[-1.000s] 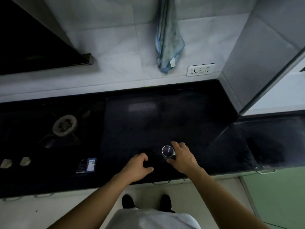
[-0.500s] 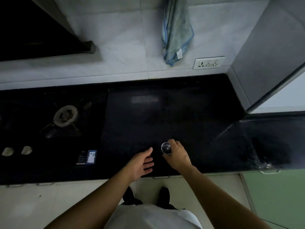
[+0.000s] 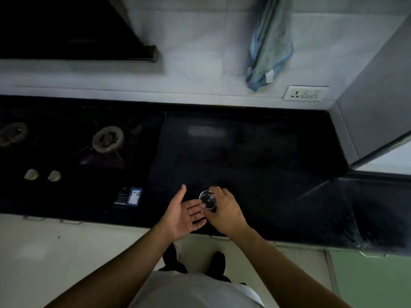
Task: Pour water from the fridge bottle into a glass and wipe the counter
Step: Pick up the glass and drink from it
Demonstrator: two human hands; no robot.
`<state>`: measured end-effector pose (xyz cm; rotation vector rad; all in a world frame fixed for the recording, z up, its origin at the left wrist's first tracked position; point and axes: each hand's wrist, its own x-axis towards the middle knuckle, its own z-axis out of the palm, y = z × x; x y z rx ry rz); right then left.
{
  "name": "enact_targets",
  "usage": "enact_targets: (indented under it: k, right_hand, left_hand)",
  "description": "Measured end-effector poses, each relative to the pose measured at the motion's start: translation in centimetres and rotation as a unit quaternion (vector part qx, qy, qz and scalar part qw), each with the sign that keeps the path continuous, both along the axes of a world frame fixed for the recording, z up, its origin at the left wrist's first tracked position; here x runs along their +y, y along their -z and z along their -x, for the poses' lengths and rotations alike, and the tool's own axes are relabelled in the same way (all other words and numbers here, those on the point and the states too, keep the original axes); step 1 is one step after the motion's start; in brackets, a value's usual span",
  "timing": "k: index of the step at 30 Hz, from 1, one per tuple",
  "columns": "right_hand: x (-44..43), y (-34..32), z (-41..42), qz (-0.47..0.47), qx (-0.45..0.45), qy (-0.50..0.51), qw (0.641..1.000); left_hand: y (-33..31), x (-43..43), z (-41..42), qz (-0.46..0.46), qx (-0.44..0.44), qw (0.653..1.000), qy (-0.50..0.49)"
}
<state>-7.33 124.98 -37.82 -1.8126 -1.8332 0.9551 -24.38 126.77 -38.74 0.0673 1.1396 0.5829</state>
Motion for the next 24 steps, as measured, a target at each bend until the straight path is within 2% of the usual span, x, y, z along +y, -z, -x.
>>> enact_targets:
  k: [13, 24]
  right_hand:
    - [1.5, -3.8, 16.5, -0.029, 0.045, -0.185, 0.981]
    - [-1.5, -5.9, 41.4, -0.058, 0.059, -0.317, 0.945]
  left_hand:
    - [-4.4, -5.0, 16.0, -0.07, -0.014, 0.982, -0.172]
    - [-6.3, -12.0, 38.7, -0.098, 0.002, 0.95, -0.297]
